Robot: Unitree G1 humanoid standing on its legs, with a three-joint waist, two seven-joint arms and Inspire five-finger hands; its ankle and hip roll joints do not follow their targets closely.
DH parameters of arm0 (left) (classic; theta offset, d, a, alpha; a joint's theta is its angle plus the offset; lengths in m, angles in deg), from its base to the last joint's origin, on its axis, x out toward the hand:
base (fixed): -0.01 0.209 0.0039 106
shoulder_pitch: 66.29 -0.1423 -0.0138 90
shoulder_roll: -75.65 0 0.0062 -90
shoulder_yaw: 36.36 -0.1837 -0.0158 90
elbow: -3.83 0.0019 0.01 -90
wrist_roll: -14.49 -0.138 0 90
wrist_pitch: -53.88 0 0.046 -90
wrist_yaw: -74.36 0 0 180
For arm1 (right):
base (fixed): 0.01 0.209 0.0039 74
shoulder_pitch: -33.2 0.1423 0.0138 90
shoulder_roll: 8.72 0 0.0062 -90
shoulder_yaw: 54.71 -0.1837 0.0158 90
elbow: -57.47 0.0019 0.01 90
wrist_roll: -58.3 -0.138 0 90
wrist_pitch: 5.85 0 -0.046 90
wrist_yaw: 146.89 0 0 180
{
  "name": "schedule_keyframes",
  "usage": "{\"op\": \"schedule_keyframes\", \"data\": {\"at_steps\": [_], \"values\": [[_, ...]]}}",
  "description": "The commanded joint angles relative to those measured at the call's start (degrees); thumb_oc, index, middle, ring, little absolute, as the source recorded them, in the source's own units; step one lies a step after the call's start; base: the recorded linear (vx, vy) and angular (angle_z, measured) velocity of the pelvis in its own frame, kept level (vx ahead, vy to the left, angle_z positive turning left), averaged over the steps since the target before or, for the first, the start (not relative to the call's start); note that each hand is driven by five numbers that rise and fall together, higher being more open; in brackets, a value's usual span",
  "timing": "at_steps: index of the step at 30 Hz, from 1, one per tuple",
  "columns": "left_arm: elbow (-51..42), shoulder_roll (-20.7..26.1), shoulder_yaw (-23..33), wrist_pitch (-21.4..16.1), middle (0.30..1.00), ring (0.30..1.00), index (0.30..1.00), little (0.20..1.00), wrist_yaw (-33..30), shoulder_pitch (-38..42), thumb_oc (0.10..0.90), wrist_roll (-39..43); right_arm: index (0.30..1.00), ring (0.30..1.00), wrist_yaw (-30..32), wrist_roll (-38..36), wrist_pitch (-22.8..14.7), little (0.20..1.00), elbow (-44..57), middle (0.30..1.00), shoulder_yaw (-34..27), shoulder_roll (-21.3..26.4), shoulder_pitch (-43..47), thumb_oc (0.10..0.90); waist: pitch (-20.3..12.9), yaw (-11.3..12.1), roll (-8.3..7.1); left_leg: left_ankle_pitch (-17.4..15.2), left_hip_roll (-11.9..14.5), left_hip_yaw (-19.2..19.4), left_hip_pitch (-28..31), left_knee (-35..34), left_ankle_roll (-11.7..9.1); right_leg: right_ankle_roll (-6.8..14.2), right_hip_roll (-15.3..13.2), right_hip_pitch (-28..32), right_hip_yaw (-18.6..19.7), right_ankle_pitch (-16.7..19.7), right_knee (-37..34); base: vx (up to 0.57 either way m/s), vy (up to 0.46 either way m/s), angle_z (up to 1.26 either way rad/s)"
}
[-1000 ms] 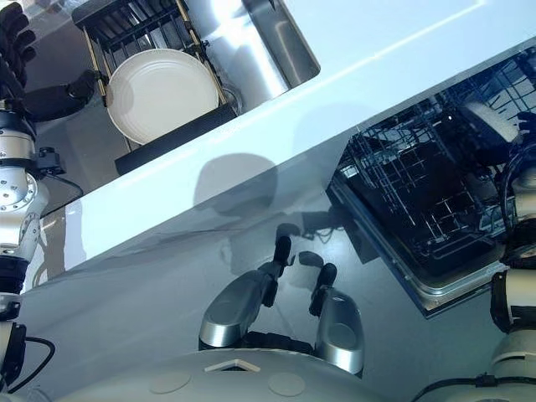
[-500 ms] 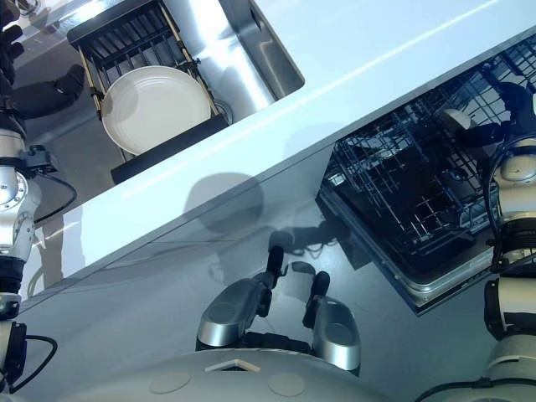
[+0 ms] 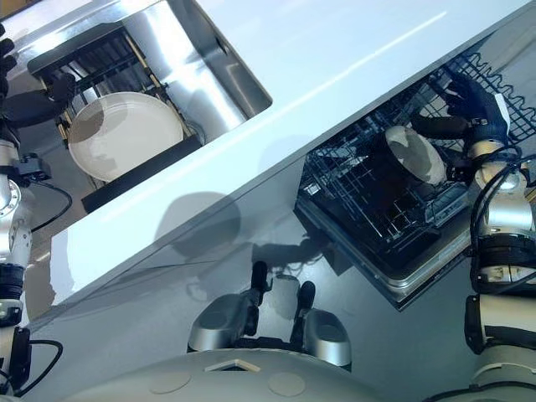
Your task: Pick up plates and place into dishwasher.
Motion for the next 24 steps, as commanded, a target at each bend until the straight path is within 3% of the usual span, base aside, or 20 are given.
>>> {"op": "schedule_keyframes", "data": {"at_steps": [1, 5, 11, 18, 24], "values": [[2.01, 3.29, 3.52, -2.71, 0.9, 0.9, 0.9, 0.9, 1.07, 0.03, 0.8, -3.01, 0.9, 0.9, -4.5, -12.56, -9.56, 0.9, 8.82, 0.9, -1.64, 0.91, -4.09, 0.8, -15.42, -1.47, 2.28, -9.37, 0.59, 2.41, 1.88, 1.63, -2.61, 2.6, 0.11, -2.86, -1.67, -7.08, 7.06, -0.03, 0.015, -0.04], [3.81, 5.29, 3.83, -1.73, 0.9, 0.9, 0.9, 0.9, 3.74, -0.02, 0.8, -4.14, 0.9, 0.9, -6.35, -16.25, -10.29, 0.9, 12.97, 0.9, -2.21, -1.76, -6.1, 0.8, -16.01, -2.27, 2.69, -9.87, 0.59, 3.63, 2.52, 1.63, -2.32, 2.92, 0.02, -2.62, -1.29, -6.78, 6.5, -0.03, 0.014, -0.06], [5.54, 8.44, 2.31, 4.15, 0.9, 0.9, 0.9, 0.9, 12.72, -0.39, 0.8, -7.1, 0.9, 0.9, -6.65, -13.91, -10.99, 0.9, 17.13, 0.9, -2.51, -3.79, -10.43, 0.8, -16.39, -3.63, 3.52, -10.25, 0.54, 4.84, 3.02, 1.76, -1.89, 3.33, 0.05, -2.52, -0.3, -6.4, 6.12, -0.01, 0.029, -0.14], [10.68, 13.41, -0.43, 11.82, 0.9, 0.9, 0.9, 0.9, 24.21, 0.14, 0.8, -13.61, 0.9, 0.9, -9.82, -13.43, -8.06, 0.9, 19.22, 0.9, -1.87, -4.58, -14.82, 0.8, -16.0, -5.41, 4.62, -10.53, 0.15, 5.98, 3.48, 1.79, -1.17, 3.89, 0.06, -2.82, 0.82, -5.7, 5.9, 0.01, 0.056, -0.11], [15.99, 17.13, -2.57, 16.78, 0.9, 0.9, 0.9, 0.9, 29.31, 0.91, 0.8, -22.09, 0.9, 0.9, -12.53, -14.12, -5.85, 0.9, 19.77, 0.9, -1.5, -5.66, -17.97, 0.8, -15.46, -6.87, 5.12, -10.74, -0.22, 6.55, 3.39, 1.91, -0.56, 4.24, 0.12, -3.35, 1.95, -5.15, 5.67, 0.01, 0.061, -0.15]]}}
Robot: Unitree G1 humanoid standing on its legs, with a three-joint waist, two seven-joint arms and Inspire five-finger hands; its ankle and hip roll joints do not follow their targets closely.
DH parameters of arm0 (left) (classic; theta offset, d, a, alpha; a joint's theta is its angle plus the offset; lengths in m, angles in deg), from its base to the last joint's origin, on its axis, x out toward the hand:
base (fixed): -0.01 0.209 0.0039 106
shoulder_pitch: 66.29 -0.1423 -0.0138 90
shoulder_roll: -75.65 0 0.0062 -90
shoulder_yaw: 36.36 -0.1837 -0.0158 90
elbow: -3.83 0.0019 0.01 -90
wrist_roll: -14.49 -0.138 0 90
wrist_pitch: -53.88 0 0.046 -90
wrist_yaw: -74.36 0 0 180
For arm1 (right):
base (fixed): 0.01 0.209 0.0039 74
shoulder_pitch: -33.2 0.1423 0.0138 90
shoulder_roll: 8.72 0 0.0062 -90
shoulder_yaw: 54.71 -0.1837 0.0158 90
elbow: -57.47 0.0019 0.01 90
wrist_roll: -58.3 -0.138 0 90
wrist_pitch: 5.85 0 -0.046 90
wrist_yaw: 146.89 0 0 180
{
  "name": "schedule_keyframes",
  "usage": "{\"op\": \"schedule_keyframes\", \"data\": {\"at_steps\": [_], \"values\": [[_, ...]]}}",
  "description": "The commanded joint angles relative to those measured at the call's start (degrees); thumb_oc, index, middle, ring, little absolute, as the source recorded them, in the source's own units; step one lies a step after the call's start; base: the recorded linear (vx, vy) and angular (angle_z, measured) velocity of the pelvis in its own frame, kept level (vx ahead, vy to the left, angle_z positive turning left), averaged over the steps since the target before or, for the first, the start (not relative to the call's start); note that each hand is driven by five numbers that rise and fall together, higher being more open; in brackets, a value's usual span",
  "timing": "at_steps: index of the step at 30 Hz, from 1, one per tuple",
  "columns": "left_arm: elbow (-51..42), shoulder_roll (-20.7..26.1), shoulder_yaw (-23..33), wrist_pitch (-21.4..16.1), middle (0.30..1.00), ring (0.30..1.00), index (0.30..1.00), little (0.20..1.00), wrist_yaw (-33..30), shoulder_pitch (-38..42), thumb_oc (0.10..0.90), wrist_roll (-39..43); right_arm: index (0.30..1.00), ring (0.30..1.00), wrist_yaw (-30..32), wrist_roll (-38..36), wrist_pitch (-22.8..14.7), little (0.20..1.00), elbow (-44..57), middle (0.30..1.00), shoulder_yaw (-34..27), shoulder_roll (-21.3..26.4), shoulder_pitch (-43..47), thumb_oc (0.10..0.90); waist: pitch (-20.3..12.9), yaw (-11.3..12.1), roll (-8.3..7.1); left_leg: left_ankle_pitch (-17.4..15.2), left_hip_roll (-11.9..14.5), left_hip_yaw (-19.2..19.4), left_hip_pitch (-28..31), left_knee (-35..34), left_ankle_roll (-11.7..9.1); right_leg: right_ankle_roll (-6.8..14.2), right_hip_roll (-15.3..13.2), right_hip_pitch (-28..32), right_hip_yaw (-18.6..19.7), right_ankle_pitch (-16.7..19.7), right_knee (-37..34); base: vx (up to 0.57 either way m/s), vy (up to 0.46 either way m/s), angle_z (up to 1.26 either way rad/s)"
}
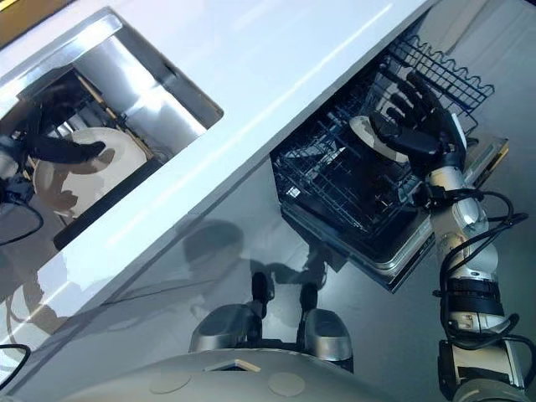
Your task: Pick up plates and place into dishwasher.
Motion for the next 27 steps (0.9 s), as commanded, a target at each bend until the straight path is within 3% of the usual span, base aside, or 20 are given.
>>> {"op": "schedule_keyframes", "data": {"at_steps": [1, 8, 16, 17, 18, 19, 21, 22, 27], "values": [[6.29, 7.95, -2.02, -0.14, 0.9, 0.9, 0.9, 0.9, 1.17, 1.22, 0.8, -5.13, 0.9, 0.9, -3.51, -1.57, -3.17, 0.9, 6.02, 0.9, -0.52, 3.38, -2.26, 0.8, -13.12, -1.24, 2.97, -9.21, -1.52, 1.0, 1.38, 1.92, 0.0, 4.85, -0.68, -3.62, -1.68, -5.98, 6.32, 0.0, 0.05, -0.14], [8.96, 11.64, -3.14, 2.82, 0.9, 0.9, 0.9, 0.9, 8.23, -0.43, 0.8, -12.44, 0.9, 0.9, -4.93, -1.75, -2.55, 0.9, 6.28, 0.9, -0.94, 3.55, -4.4, 0.8, -12.62, -1.88, 3.06, -9.21, -1.92, 0.92, 1.31, 1.7, 0.52, 5.25, -0.4, -4.02, -0.4, -5.27, 5.92, 0.0, 0.028, -0.13], [7.96, 14.22, -1.52, 5.0, 0.9, 0.9, 0.9, 0.9, 17.6, -2.83, 0.8, -11.89, 0.9, 0.9, -5.72, -1.71, -1.89, 0.9, 5.3, 0.9, -1.12, 3.87, -5.21, 0.8, -12.55, -1.18, 2.93, -9.05, -2.11, 0.41, 1.33, 1.43, 0.75, 5.51, -0.18, -3.92, -0.25, -4.73, 5.37, -0.01, -0.011, -0.05], [7.28, 14.21, -1.03, 5.1, 0.782, 0.782, 0.782, 0.763, 18.27, -3.27, 0.663, -10.17, 0.9, 0.9, -5.73, -1.95, -1.72, 0.9, 5.36, 0.9, -1.17, 3.87, -5.34, 0.8, -12.58, -1.02, 2.88, -9.01, -2.11, 0.31, 1.33, 1.43, 0.73, 5.52, -0.15, -3.85, -0.35, -4.75, 5.35, -0.02, -0.039, 0.0], [7.0, 14.17, -0.83, 5.24, 0.782, 0.782, 0.782, 0.763, 18.48, -3.44, 0.663, -9.82, 0.9, 0.9, -5.7, -2.08, -1.65, 0.9, 5.39, 0.9, -1.15, 3.88, -5.34, 0.8, -12.58, -0.98, 2.88, -8.99, -2.11, 0.29, 1.34, 1.42, 0.72, 5.52, -0.15, -3.83, -0.41, -4.75, 5.33, -0.02, -0.047, 0.0], [5.8, 13.75, -0.19, 5.14, 0.573, 0.573, 0.573, 0.518, 18.82, -3.81, 0.418, -6.61, 0.9, 0.9, -5.77, -2.43, -1.32, 0.9, 5.39, 0.9, -1.16, 3.72, -5.36, 0.8, -12.64, -0.77, 2.84, -8.89, -2.11, 0.1, 1.29, 1.4, 0.66, 5.47, -0.12, -3.72, -0.66, -4.8, 5.27, -0.02, -0.049, 0.0], [4.23, 12.55, 0.7, 4.37, 0.354, 0.354, 0.354, 0.263, 19.84, -3.82, 0.163, 0.22, 0.9, 0.9, -5.88, -2.26, -1.18, 0.9, 5.3, 0.9, -1.06, 3.39, -5.36, 0.8, -12.69, -0.46, 2.75, -8.81, -2.06, -0.07, 1.25, 1.42, 0.55, 5.38, -0.07, -3.59, -1.01, -4.95, 5.31, -0.02, -0.06, 0.0], [3.45, 12.07, 0.88, 4.74, 0.3, 0.3, 0.3, 0.2, 20.17, -3.81, 0.1, 1.74, 0.9, 0.9, -5.83, -2.29, -1.16, 0.9, 5.35, 0.9, -1.0, 3.19, -5.38, 0.8, -12.74, -0.38, 2.73, -8.77, -2.04, -0.15, 1.24, 1.4, 0.54, 5.35, -0.05, -3.57, -1.09, -5.01, 5.31, -0.02, -0.05, 0.0], [-4.32, 6.5, 1.38, 5.09, 0.3, 0.3, 0.3, 0.2, 21.52, -3.45, 0.1, 15.56, 0.9, 0.9, -5.6, -1.28, -1.42, 0.9, 5.76, 0.9, -0.57, 1.66, -4.89, 0.8, -12.88, 0.29, 2.51, -8.66, -1.86, -0.76, 1.18, 1.41, 0.36, 5.02, 0.05, -3.39, -1.9, -5.53, 5.6, -0.02, -0.059, 0.02]]}}
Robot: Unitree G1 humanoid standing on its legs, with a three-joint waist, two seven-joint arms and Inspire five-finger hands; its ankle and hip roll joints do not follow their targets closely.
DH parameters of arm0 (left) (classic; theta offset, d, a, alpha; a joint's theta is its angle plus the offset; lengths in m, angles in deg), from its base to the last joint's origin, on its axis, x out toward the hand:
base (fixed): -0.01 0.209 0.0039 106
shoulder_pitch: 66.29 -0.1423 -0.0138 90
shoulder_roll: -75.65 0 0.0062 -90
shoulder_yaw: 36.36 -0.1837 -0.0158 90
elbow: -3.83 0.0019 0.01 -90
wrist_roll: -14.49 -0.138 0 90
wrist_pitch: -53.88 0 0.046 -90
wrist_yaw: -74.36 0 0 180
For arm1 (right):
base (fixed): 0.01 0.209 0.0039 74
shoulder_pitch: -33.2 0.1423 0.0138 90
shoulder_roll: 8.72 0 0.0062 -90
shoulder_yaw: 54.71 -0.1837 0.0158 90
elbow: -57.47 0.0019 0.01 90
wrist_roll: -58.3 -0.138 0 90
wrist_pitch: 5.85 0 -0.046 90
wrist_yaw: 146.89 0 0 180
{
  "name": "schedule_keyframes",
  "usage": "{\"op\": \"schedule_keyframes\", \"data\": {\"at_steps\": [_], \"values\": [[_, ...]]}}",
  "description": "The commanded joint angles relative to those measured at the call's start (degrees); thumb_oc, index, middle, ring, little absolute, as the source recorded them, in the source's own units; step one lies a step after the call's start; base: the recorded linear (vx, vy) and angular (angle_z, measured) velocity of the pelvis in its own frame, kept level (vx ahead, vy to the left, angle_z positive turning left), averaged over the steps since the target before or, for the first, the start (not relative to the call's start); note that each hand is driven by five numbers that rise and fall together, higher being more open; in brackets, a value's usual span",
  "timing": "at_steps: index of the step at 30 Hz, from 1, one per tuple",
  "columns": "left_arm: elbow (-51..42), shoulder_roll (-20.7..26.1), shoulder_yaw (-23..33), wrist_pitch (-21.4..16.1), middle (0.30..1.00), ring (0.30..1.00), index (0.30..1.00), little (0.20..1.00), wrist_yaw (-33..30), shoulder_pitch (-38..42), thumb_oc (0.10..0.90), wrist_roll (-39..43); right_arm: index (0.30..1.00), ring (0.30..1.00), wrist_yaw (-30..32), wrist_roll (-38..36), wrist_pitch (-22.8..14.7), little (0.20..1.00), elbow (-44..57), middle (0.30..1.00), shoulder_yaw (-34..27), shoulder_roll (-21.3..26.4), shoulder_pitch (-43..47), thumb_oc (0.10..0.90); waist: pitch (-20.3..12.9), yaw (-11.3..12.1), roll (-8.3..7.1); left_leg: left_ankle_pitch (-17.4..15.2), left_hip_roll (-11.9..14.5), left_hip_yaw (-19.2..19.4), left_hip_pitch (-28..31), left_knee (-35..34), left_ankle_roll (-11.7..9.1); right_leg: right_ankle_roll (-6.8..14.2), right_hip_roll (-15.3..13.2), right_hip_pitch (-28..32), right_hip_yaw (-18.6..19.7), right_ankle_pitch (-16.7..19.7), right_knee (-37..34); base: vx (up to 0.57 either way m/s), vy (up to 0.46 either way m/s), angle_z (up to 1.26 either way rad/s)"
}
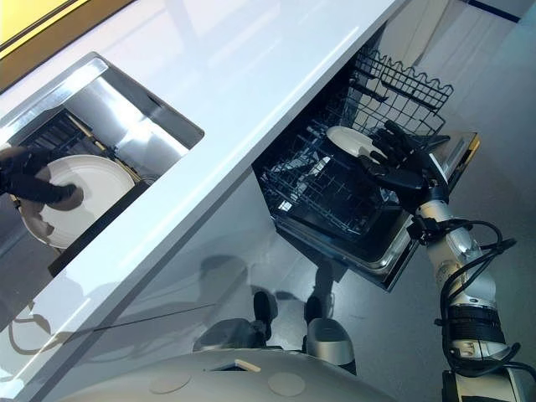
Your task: Pick up plates and place into dishwasher.
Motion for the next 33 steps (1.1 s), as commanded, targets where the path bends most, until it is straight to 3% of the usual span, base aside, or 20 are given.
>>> {"op": "schedule_keyframes", "data": {"at_steps": [1, 8, 17, 19, 21, 22, 25, 29, 33], "values": [[-5.58, -1.25, -1.28, -1.15, 0.3, 0.3, 0.3, 0.2, 3.09, -0.58, 0.1, 10.96, 0.9, 0.9, -1.86, -1.24, -4.74, 0.9, 5.76, 0.9, -1.23, 1.95, 1.53, 0.8, -8.39, 0.71, 1.68, -8.09, -2.28, -2.78, 1.07, 1.4, 0.55, 5.02, -0.3, -2.54, -4.23, -6.24, 6.1, -0.02, -0.058, 0.03], [-14.7, -6.31, -1.1, -7.35, 0.3, 0.3, 0.3, 0.2, -1.54, 0.16, 0.1, 22.66, 0.9, 0.9, -1.84, -1.3, -5.94, 0.9, 5.86, 0.9, -0.37, 2.01, 3.06, 0.8, -8.94, 1.48, 1.26, -7.64, -1.93, -3.54, 1.38, 0.9, -0.13, 4.34, -0.02, -1.89, -5.28, -6.83, 5.96, 0.0, -0.049, 0.05], [-20.94, -9.94, -1.06, -12.62, 0.3, 0.3, 0.3, 0.2, -10.65, 2.86, 0.1, 25.68, 0.9, 0.9, -0.67, 0.61, -9.9, 0.9, 8.59, 0.9, 0.64, 1.93, 5.55, 0.8, -9.44, 1.72, 0.87, -7.17, -1.33, -4.39, 1.39, 0.44, -0.76, 3.22, 0.64, -1.37, -5.57, -7.65, 6.02, 0.0, -0.026, 0.08], [-20.74, -10.21, -0.14, -15.52, 0.3, 0.3, 0.3, 0.2, -17.76, 3.43, 0.1, 23.14, 0.9, 0.9, 1.68, 3.31, -12.36, 0.9, 10.02, 0.9, 0.79, 2.41, 6.91, 0.8, -9.76, 1.81, 0.71, -7.07, -1.21, -4.57, 1.38, 0.32, -0.93, 3.02, 0.84, -1.23, -5.54, -7.81, 5.94, 0.0, -0.019, 0.08], [-20.29, -9.78, 1.87, -19.61, 0.3, 0.3, 0.3, 0.2, -28.98, 3.5, 0.1, 14.77, 0.9, 0.9, 6.63, 9.45, -16.64, 0.9, 11.63, 0.9, 0.27, 3.42, 8.74, 0.8, -10.04, 2.03, 0.58, -6.89, -1.06, -4.77, 1.2, 0.3, -1.19, 2.72, 1.01, -1.16, -5.46, -8.04, 5.98, 0.0, 0.0, 0.0], [-19.93, -9.71, 2.63, -19.94, 0.3, 0.3, 0.3, 0.2, -30.98, 3.25, 0.1, 13.64, 0.9, 0.9, 7.88, 11.11, -17.07, 0.9, 12.57, 0.9, -0.03, 3.69, 8.88, 0.8, -10.1, 2.07, 0.49, -6.83, -1.07, -4.85, 1.17, 0.28, -1.16, 2.63, 1.09, -1.12, -5.44, -8.1, 6.0, 0.0, 0.0, 0.0], [-19.43, -8.26, 8.05, -27.16, 0.3, 0.3, 0.3, 0.2, -47.04, 1.43, 0.1, 0.24, 0.9, 0.9, 13.91, 22.57, -21.3, 0.9, 16.67, 0.9, -2.75, 5.86, 9.75, 0.8, -10.61, 2.41, 0.19, -6.75, -1.03, -5.38, 0.97, 0.22, -1.24, 2.16, 1.42, -1.01, -5.2, -8.49, 6.05, 0.0, 0.0, 0.0], [-23.91, -8.96, 13.68, -32.62, 0.3, 0.3, 0.3, 0.2, -60.15, -0.94, 0.1, -8.51, 0.9, 0.9, 13.52, 26.18, -23.4, 0.9, 20.27, 0.9, -5.04, 7.1, 10.13, 0.8, -11.17, 2.89, -0.11, -6.73, -1.0, -6.07, 0.75, 0.15, -1.59, 1.63, 1.64, -0.93, -5.12, -8.96, 6.3, 0.01, -0.002, 0.0], [-30.27, -11.64, 14.57, -35.58, 0.3, 0.3, 0.3, 0.2, -68.53, -1.63, 0.1, -15.04, 0.9, 0.9, 12.02, 26.71, -22.8, 0.9, 24.56, 0.9, -4.72, 6.8, 10.82, 0.8, -11.44, 3.04, -0.35, -6.27, -0.93, -6.51, 0.48, 0.19, -1.83, 1.24, 1.77, -1.18, -5.33, -9.04, 7.03, -0.01, -0.006, 0.05]]}}
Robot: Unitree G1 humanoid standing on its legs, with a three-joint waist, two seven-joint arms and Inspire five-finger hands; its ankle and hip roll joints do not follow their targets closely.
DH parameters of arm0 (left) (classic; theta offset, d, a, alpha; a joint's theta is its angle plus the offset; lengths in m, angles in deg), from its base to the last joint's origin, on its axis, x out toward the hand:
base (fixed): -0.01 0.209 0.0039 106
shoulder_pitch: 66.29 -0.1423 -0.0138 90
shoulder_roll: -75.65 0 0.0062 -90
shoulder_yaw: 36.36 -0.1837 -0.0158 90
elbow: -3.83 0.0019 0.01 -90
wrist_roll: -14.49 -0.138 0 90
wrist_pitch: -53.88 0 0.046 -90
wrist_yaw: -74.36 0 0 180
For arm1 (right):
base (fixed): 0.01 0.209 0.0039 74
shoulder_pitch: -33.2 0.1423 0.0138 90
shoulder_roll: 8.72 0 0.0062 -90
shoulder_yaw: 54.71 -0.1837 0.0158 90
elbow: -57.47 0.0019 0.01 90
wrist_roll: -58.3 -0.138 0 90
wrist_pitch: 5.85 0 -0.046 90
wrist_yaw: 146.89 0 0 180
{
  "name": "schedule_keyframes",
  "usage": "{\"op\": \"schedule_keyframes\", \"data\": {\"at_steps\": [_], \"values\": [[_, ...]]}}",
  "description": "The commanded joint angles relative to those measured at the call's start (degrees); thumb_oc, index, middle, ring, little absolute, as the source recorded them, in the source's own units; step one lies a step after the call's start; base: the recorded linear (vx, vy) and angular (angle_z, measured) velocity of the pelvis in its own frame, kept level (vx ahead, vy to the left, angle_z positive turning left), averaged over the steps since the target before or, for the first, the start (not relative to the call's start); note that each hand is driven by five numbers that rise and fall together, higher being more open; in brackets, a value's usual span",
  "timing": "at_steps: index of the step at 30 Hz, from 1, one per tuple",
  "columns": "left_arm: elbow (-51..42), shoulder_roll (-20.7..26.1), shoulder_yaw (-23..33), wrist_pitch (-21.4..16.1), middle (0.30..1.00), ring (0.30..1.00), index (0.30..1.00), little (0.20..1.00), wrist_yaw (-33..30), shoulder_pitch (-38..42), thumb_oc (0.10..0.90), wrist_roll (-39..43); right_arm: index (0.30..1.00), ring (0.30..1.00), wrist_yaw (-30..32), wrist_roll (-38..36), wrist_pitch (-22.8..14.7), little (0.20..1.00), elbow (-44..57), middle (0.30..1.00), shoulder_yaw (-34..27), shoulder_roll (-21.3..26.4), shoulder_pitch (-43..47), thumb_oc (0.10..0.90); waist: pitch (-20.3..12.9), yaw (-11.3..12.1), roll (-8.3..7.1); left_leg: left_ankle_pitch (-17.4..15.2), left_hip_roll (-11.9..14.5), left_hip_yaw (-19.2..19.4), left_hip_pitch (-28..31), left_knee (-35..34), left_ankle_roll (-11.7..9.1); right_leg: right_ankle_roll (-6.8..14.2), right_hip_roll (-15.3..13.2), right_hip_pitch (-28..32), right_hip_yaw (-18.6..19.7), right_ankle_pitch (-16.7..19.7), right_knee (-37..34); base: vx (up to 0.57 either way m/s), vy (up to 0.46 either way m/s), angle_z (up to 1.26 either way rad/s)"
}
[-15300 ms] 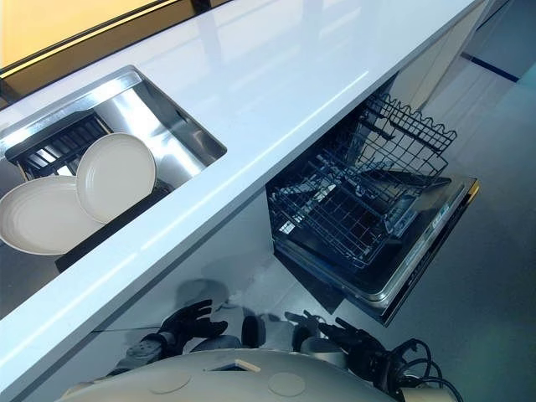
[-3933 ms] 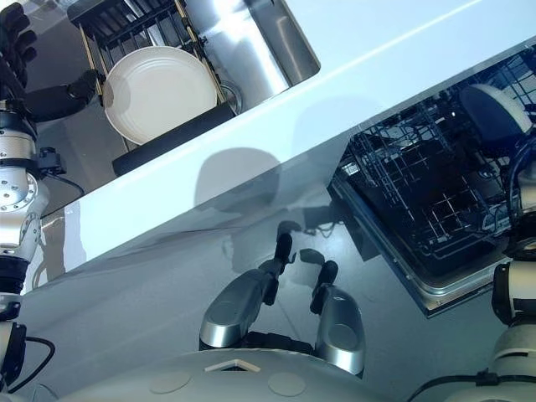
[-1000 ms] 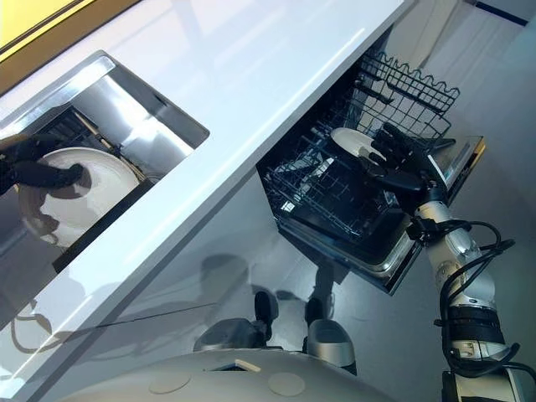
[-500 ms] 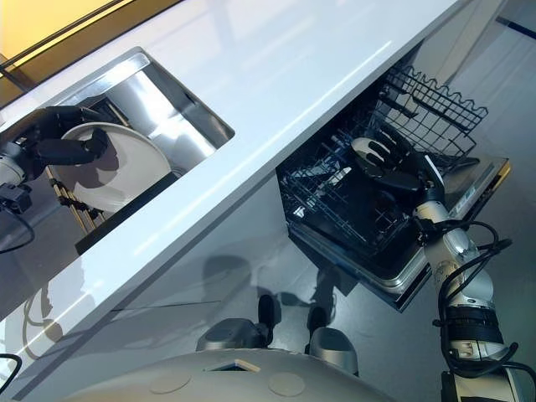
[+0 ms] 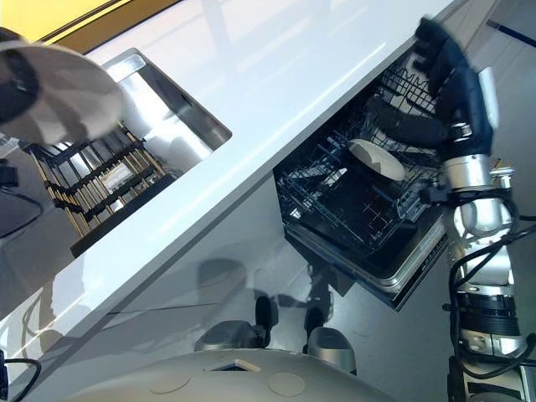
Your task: Pick up plates and place into dishwasher.
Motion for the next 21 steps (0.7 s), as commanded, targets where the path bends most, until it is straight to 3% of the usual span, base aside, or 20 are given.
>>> {"op": "schedule_keyframes", "data": {"at_steps": [1, 6, 13, 16, 21], "values": [[-7.12, 3.27, 2.79, -9.61, 0.3, 0.3, 0.3, 0.2, -12.08, 3.81, 0.1, -7.52, 0.9, 0.9, -0.93, 1.56, -6.07, 0.9, 6.17, 0.9, 0.59, 3.91, 6.78, 0.8, -9.3, 0.04, 0.39, -6.36, -0.37, -3.37, 0.68, 0.24, -2.09, 0.85, 2.16, -2.42, -2.29, -8.87, 7.47, 0.02, -0.015, 0.08], [-13.7, 0.7, -2.93, -11.39, 0.3, 0.3, 0.3, 0.2, -16.86, 7.97, 0.1, -13.29, 0.9, 0.9, -2.72, -0.34, -2.75, 0.9, 10.75, 0.9, 5.59, 3.07, 10.8, 0.8, -9.86, 0.07, 0.19, -6.37, -0.4, -3.93, 0.83, 0.35, -2.36, 0.57, 2.21, -2.69, -2.56, -9.32, 8.71, 0.02, -0.024, 0.11], [-16.07, -3.25, -15.69, -9.56, 0.3, 0.3, 0.3, 0.2, -12.02, 14.94, 0.1, -11.73, 0.9, 0.9, -3.33, -1.78, -0.8, 0.9, 12.09, 0.9, 13.96, -0.08, 15.77, 0.8, -9.76, -0.42, 0.47, -6.54, -0.42, -3.83, 1.29, 0.58, -2.35, 0.74, 2.31, -2.81, -2.57, -9.43, 9.66, 0.01, -0.01, 0.05], [-15.29, -7.52, -23.42, -7.58, 0.3, 0.3, 0.3, 0.2, -9.04, 18.13, 0.1, -9.99, 0.9, 0.9, -2.97, -1.51, -0.67, 0.9, 11.11, 0.9, 18.36, -3.36, 17.97, 0.8, -9.46, -0.84, 0.6, -6.72, -0.4, -3.62, 1.66, 0.77, -2.14, 0.94, 2.43, -2.68, -2.37, -9.43, 9.96, 0.0, 0.0, 0.0], [-13.57, -11.91, -29.18, -6.85, 0.3, 0.3, 0.3, 0.2, -6.46, 18.8, 0.1, -7.58, 0.9, 0.9, -3.28, -2.66, -1.22, 0.9, 9.65, 0.9, 21.27, -5.91, 18.49, 0.8, -9.17, -1.32, 0.61, -6.89, -0.36, -3.12, 2.03, 1.01, -1.87, 1.15, 2.67, -2.55, -2.0, -9.31, 10.1, 0.0, -0.004, -0.01]]}}
